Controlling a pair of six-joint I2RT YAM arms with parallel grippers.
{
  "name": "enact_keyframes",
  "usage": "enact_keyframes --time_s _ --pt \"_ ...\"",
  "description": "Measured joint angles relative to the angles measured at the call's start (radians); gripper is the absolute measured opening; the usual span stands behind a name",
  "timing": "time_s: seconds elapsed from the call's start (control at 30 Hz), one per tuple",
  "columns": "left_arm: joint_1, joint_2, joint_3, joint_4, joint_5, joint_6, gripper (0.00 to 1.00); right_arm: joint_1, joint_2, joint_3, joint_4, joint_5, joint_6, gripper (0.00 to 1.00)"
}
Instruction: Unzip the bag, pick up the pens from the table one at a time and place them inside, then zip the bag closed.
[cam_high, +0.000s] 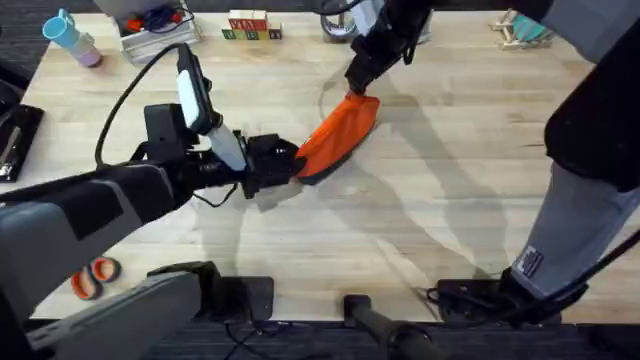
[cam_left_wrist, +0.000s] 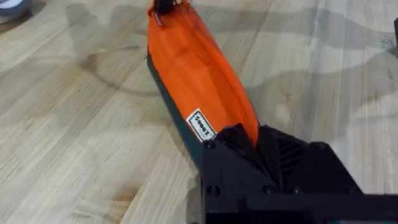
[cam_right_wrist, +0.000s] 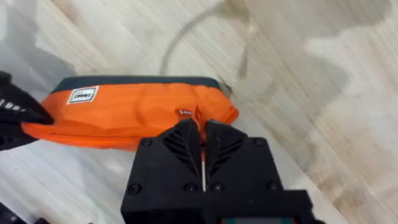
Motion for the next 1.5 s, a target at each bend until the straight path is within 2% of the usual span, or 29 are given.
enact_keyframes --time_s 0.57,0.87,1.03,1.37,1.5 --pt "0.0 0.0 0.0 0.0 0.002 0.0 0.04 -0.09 0.001 0.0 0.076 -0.001 -0.004 0.031" --pt "0.0 0.0 0.0 -0.001 0.003 0.0 0.04 -0.121 0.085 0.0 0.109 -0.008 -0.004 0.031" --pt "0.0 0.0 0.0 0.0 0.002 0.0 0.04 -0.132 0.091 0.0 0.128 -0.029 -0.004 0.031" --pt "0.0 0.0 0.0 -0.008 0.004 0.0 0.04 -0.256 0.132 0.003 0.193 0.082 -0.008 0.029" --pt "0.0 0.0 0.0 -0.008 0.005 0.0 0.04 -0.266 0.132 0.003 0.19 0.092 -0.009 0.03"
